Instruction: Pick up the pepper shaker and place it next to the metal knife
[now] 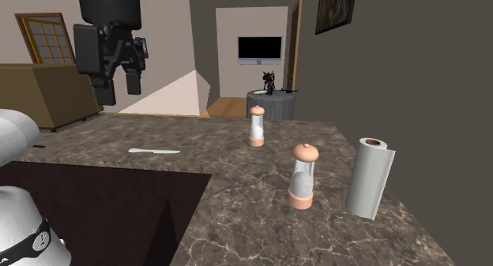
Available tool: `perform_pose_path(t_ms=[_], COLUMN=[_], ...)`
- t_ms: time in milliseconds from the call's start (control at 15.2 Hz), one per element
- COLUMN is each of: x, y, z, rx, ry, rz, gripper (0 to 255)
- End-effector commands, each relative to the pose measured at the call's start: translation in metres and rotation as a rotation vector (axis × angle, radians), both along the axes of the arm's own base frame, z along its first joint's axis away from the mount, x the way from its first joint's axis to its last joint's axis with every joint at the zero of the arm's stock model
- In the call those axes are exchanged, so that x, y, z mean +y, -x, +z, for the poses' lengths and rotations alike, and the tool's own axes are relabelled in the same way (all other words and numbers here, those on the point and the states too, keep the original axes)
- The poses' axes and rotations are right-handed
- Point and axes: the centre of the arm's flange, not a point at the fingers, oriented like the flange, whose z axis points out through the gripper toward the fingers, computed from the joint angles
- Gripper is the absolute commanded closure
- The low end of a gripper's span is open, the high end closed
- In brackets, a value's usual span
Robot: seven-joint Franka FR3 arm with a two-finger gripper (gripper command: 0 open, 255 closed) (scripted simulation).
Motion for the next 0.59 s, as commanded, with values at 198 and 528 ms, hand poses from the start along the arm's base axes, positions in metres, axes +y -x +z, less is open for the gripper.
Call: perform_pose_path(t_ms=[198, 528], x=[0.010, 0.025], y=[-0.038, -0.101], z=[-0.012, -0.031], rx=[0.008, 0.022], ry=[-0.002, -0.006], rz=[-0.011, -0.029], gripper=[0, 0])
